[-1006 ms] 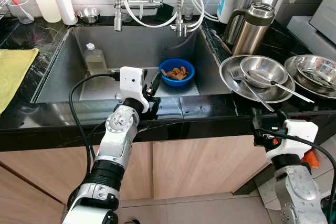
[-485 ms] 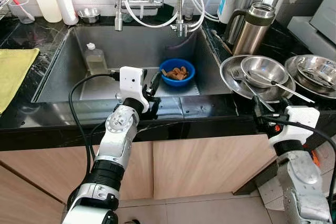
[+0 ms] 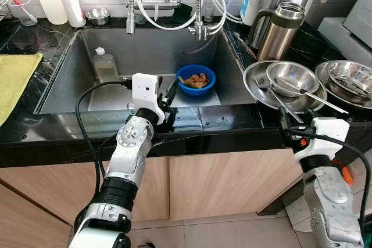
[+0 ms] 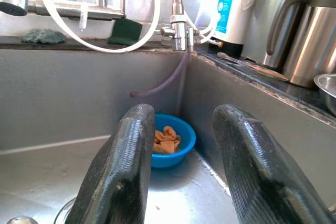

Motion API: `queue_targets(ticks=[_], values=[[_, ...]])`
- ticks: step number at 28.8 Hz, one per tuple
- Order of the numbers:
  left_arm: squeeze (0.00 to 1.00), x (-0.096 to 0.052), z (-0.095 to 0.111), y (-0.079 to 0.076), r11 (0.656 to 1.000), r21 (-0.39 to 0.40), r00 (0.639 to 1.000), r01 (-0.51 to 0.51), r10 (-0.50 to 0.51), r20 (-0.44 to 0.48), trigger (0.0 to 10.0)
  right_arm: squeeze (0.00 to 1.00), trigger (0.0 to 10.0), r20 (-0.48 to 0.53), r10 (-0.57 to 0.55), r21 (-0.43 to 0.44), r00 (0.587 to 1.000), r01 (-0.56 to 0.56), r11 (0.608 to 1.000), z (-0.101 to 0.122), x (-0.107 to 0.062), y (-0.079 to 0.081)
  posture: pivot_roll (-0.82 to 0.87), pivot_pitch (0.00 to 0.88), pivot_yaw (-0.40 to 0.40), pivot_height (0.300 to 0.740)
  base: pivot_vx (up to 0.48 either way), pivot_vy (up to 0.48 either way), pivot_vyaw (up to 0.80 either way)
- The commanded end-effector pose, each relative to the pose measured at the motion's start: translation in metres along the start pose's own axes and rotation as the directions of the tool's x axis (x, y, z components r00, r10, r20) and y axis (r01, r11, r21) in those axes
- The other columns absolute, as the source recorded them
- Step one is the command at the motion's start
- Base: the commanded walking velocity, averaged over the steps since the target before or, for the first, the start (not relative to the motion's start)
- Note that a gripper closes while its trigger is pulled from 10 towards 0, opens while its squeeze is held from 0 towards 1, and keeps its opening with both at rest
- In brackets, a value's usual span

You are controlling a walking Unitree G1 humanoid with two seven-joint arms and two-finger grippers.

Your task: Kitchen organization

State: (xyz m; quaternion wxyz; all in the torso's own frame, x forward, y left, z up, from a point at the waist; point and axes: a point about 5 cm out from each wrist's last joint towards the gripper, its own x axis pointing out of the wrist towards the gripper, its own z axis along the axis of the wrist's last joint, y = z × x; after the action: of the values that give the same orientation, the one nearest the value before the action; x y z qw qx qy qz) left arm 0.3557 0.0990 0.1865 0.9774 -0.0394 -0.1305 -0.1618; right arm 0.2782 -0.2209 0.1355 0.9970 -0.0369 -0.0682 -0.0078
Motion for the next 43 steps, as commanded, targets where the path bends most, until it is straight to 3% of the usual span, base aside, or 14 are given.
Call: queue_targets(ticks=[1,12,13,14,15,43], values=[[0.00,-0.0013,-0.0004,-0.0006,1.000,0.004,1.000,0.002,-0.002,-0.008,10.0,0.00,10.0,-0.004,0.004,0.001,1.000,-0.004,1.000,-0.0014,0.0008,0.0014,0.10,0.110,-0.054,0.740,0.000,0.000,0.00],[0.00,-0.0021,-0.0008,-0.0005,1.000,0.005,1.000,0.001,-0.001,-0.007,10.0,0.00,10.0,-0.006,0.018,0.000,1.000,-0.018,1.000,-0.0020,0.0027,0.0036,0.11,0.093,-0.059,0.740,0.000,0.000,0.00],[0.00,-0.0020,-0.0007,-0.0008,1.000,0.004,1.000,0.002,-0.002,-0.007,10.0,0.00,3.4,-0.005,0.019,0.000,1.000,-0.019,1.000,-0.0020,0.0028,0.0037,0.11,0.092,-0.058,0.740,0.000,0.000,0.00],[0.00,-0.0020,-0.0008,-0.0011,1.000,0.004,1.000,0.002,-0.002,-0.007,10.0,0.00,3.4,-0.005,0.020,0.000,1.000,-0.020,1.000,-0.0020,0.0028,0.0037,0.11,0.091,-0.059,0.740,0.000,0.000,0.00],[0.00,-0.0020,-0.0008,-0.0013,1.000,0.004,1.000,0.002,-0.002,-0.006,10.0,0.00,0.0,-0.003,0.021,0.001,1.000,-0.021,1.000,-0.0018,0.0029,0.0038,0.11,0.092,-0.059,0.740,0.000,0.000,0.00],[0.00,0.0005,0.0025,0.0016,1.000,0.014,1.000,-0.013,0.013,0.000,10.0,0.00,0.0,0.016,0.037,0.004,0.999,-0.037,0.999,0.0028,0.0075,0.0076,0.11,0.107,-0.062,0.740,0.000,0.000,0.00]])
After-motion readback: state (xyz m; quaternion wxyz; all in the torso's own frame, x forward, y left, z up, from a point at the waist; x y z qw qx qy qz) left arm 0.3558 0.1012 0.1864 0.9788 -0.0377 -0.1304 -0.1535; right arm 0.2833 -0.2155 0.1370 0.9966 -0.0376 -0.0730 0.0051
